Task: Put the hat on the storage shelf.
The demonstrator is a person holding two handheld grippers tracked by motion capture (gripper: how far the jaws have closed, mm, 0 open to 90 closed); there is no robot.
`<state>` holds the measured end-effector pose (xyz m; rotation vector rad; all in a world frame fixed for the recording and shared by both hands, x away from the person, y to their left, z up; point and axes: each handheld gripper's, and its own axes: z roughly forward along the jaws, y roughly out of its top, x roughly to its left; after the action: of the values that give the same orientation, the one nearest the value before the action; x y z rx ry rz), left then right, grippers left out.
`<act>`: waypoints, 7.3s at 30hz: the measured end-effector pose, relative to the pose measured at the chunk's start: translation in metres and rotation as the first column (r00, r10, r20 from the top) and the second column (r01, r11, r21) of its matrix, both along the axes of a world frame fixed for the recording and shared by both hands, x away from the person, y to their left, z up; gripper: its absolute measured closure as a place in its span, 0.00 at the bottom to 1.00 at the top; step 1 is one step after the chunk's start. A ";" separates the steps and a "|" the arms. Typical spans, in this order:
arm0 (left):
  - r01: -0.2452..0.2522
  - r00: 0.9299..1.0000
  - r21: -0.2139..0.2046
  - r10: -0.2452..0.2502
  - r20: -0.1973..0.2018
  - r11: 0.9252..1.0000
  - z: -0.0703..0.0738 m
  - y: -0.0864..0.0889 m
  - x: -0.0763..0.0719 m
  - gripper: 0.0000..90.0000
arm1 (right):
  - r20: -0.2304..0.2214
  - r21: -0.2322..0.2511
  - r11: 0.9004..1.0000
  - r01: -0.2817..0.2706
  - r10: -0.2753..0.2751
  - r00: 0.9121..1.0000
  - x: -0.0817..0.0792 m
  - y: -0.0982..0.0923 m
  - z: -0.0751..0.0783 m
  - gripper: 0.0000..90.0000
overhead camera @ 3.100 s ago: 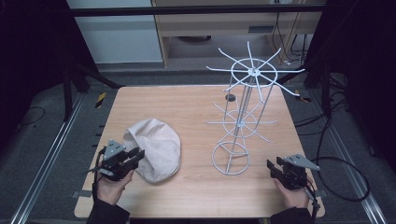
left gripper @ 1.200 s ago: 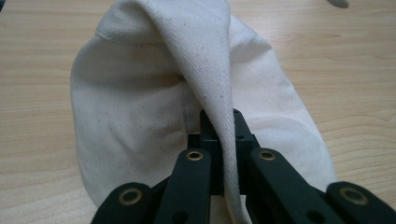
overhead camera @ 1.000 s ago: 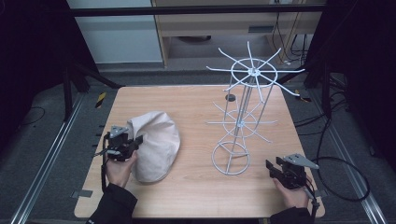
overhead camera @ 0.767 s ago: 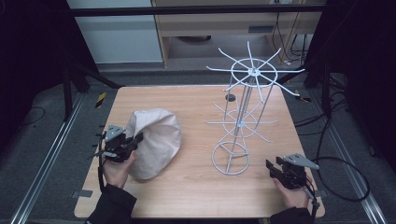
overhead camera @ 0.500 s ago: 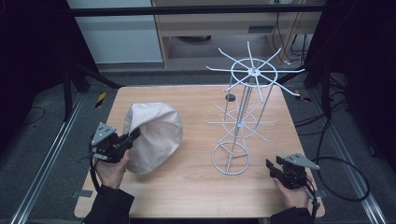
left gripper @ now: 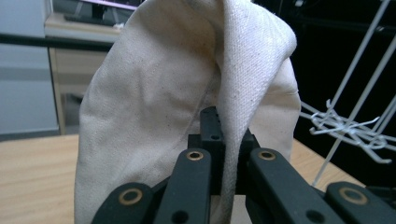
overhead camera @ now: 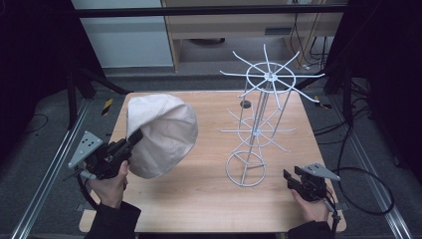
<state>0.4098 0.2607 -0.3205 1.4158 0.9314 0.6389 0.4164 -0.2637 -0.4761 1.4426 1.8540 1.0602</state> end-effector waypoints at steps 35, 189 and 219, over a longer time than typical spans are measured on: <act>0.158 0.949 -0.201 -0.092 0.300 0.967 0.052 -0.016 -0.026 0.99 | 0.002 -0.004 1.000 0.006 -0.006 1.000 0.000 -0.001 -0.001 0.59; 0.150 0.988 0.139 -0.141 -0.069 0.979 -0.045 -0.045 0.001 0.32 | 0.004 -0.009 1.000 0.021 -0.021 1.000 0.002 -0.003 -0.004 0.50; -0.158 0.913 0.306 0.257 -0.318 0.939 -0.154 0.059 0.036 0.27 | -0.004 -0.019 0.999 0.041 -0.041 0.999 0.007 -0.005 -0.010 0.27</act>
<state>0.4461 0.3194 -0.4742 1.7307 1.3345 0.7058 0.4238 -0.2689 -0.4862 1.4667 1.8254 1.0178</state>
